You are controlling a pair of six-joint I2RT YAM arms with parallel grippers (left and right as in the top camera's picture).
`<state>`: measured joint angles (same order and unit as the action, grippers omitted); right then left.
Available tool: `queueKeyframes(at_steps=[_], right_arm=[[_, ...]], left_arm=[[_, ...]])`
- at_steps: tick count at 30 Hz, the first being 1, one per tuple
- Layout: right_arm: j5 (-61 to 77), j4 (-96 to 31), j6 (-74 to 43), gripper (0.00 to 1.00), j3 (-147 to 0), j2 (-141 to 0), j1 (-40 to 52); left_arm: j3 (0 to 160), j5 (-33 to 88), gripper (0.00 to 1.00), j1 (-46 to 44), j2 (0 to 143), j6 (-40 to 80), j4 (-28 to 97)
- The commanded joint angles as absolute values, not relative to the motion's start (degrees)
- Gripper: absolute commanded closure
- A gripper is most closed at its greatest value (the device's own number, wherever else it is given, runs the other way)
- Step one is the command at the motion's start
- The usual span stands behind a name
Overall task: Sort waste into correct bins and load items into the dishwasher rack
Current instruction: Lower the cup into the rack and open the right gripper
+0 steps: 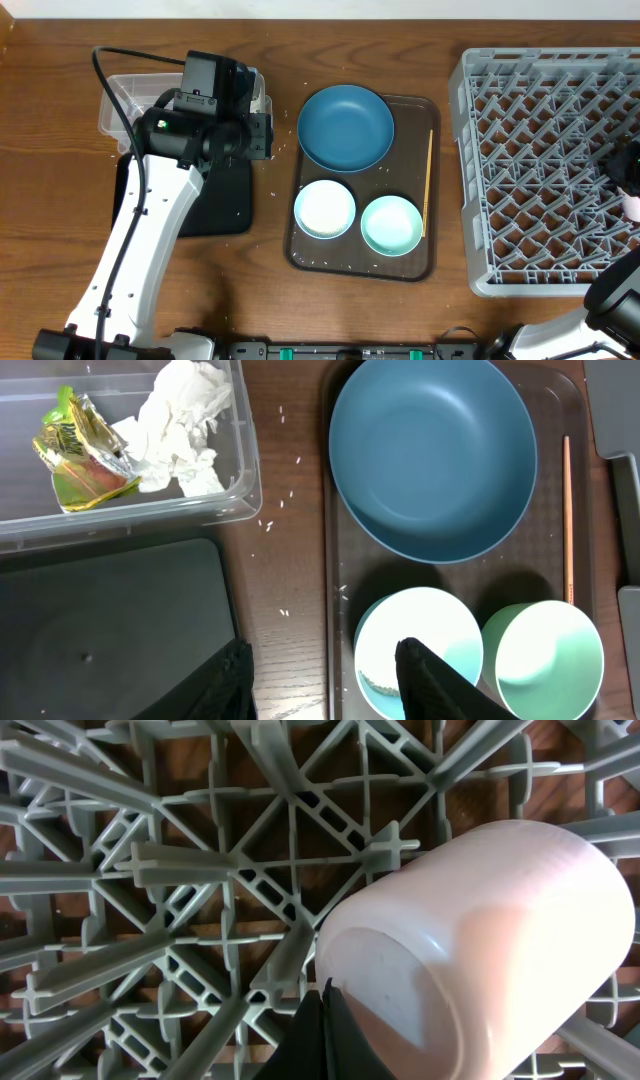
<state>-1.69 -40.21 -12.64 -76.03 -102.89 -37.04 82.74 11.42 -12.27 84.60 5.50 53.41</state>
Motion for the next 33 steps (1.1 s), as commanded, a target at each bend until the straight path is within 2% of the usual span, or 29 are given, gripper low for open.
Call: queueKeyframes(at_steps=[1,13,19,26,29,33], right_arm=[[-4.73,-40.99,-13.93,0.99,-76.40,-101.19,-39.51],[-4.80,-42.33,-14.90,0.99,-76.40,-96.97,-42.74],[-13.80,-47.79,-24.60,0.99,-76.40,-96.97,-44.53],[-14.39,-49.08,-26.35,0.99,-76.40,-96.97,-46.04],[-8.23,-47.72,-25.10,0.99,-76.40,-96.97,-46.11],[8.78,-44.49,-15.53,0.99,-76.40,-96.97,-46.06]], left_arm=[[82.72,11.29,0.51,-12.32,84.88,4.73,53.52],[82.72,11.27,0.51,-12.32,84.88,4.71,53.52],[82.72,11.25,0.51,-12.29,84.88,4.67,53.52],[82.72,11.05,0.50,-12.29,84.88,4.10,53.52],[82.72,11.05,0.50,-12.29,84.88,4.10,53.49],[82.72,11.05,0.50,-12.29,84.88,4.10,53.49]])
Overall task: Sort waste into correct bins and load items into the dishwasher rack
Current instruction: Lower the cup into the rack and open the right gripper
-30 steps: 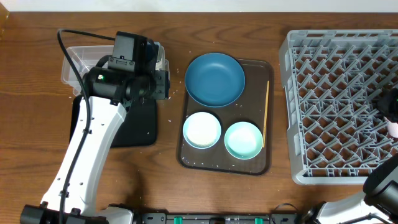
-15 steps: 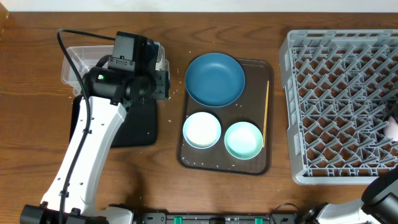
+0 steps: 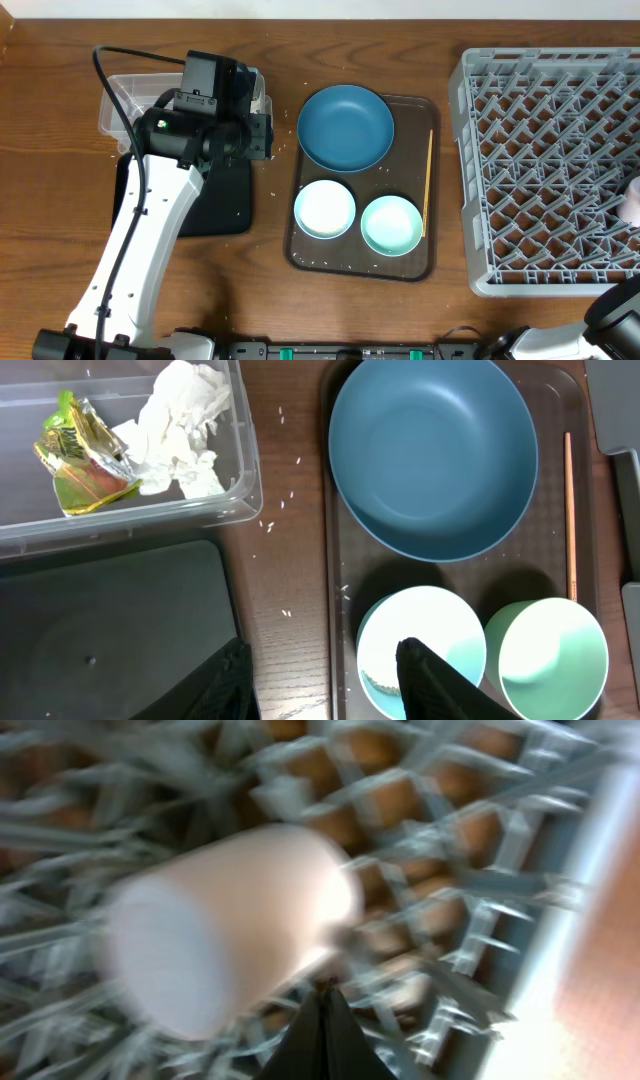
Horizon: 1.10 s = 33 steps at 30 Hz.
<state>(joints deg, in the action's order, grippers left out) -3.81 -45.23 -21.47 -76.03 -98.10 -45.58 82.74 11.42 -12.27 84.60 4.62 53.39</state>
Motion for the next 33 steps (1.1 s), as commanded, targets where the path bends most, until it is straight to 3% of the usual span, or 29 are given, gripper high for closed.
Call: queueKeyframes(at_steps=[1,15,23,33], right_arm=[[9.74,-44.27,-15.33,0.99,-76.40,-96.97,-46.06],[4.51,-42.26,-15.90,0.99,-76.40,-96.97,-46.06],[-16.75,-42.59,-22.15,0.99,-75.02,-97.84,-46.17],[-11.22,-45.87,-24.60,0.99,-75.29,-95.02,-46.59]], left_arm=[[82.72,11.05,0.50,-12.29,84.88,4.10,53.52],[82.72,11.05,0.50,-12.32,84.88,4.10,53.49],[82.72,11.05,0.50,-12.29,84.88,4.10,53.52],[82.72,11.03,0.50,-12.29,84.88,4.08,53.47]])
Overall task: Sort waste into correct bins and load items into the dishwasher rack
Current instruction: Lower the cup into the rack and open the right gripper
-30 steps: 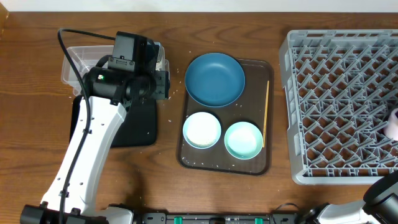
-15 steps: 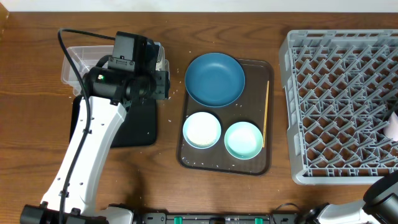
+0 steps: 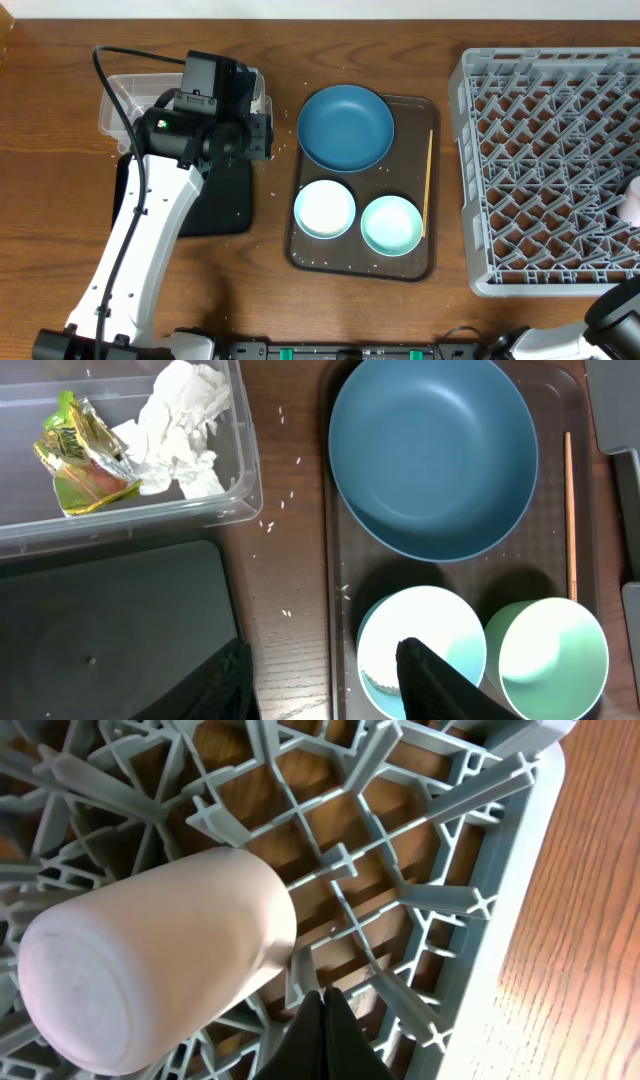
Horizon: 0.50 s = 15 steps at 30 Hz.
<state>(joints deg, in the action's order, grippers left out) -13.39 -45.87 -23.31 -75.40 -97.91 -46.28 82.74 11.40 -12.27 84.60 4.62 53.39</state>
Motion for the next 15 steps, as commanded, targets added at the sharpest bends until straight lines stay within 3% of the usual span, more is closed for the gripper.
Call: queueKeyframes(at_steps=[1,4,7,11,15], right_arm=[[-7.79,-45.36,-23.42,0.99,-75.46,-94.04,-46.57],[5.02,-43.29,-17.47,0.94,-75.61,-90.96,-46.19],[17.78,-40.86,-12.10,0.74,-75.61,-87.13,-44.49],[22.02,-39.88,-6.83,0.47,-75.64,-82.59,-38.96],[25.15,-40.10,-2.13,0.41,-75.61,-80.20,-31.11]], left_arm=[[82.72,11.05,0.50,-12.29,84.88,4.08,53.47],[82.72,11.05,0.50,-12.29,84.88,4.08,53.47],[82.72,11.05,0.50,-12.32,84.90,4.08,53.47],[82.72,11.05,0.50,-12.29,84.99,4.10,53.49],[82.72,11.05,0.49,-12.32,84.99,4.10,53.54]])
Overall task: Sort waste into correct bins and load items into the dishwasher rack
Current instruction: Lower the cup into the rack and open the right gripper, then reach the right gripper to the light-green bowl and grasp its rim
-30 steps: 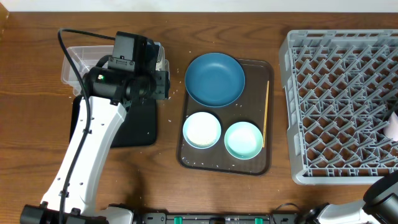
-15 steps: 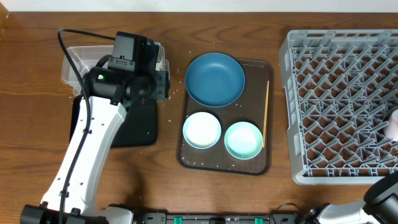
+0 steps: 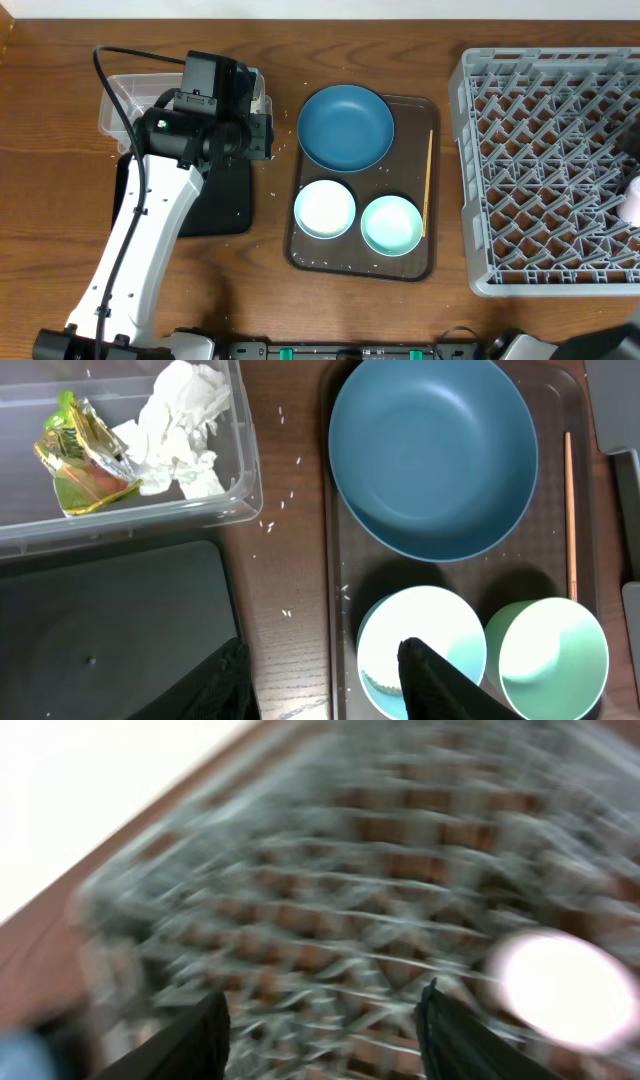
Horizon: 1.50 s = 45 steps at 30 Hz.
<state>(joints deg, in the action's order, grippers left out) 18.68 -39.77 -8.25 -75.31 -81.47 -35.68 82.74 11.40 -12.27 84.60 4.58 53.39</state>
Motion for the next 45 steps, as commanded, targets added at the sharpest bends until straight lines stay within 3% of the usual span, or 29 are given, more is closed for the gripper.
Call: queueKeyframes(at_steps=[1,4,13,23,26,36,45], right_arm=[[25.67,-40.45,-1.15,0.41,-75.61,-80.12,-29.10],[25.82,-43.00,1.76,0.43,-75.61,-80.51,-21.65],[21.52,-46.57,3.95,0.41,-75.61,-85.78,-2.24],[15.31,-51.11,3.62,0.42,-75.61,-96.25,12.67],[14.55,-53.39,1.93,0.43,-75.61,-99.15,14.90],[11.33,-62.02,-0.43,0.59,-75.57,-106.24,17.89],[9.32,-61.95,-3.62,0.66,-74.85,-109.86,19.03]], left_arm=[[82.72,11.05,0.49,-12.32,84.99,4.10,53.54],[82.72,11.05,0.42,-12.29,84.99,4.10,53.56],[82.72,11.03,0.41,-12.29,84.99,4.10,53.56],[82.72,11.03,0.41,-12.29,84.99,4.10,53.56],[82.72,10.96,0.41,-12.29,84.99,4.10,53.56],[82.72,10.87,0.41,-12.29,84.99,4.10,53.56],[82.72,10.85,0.41,-12.29,84.99,4.10,53.56]])
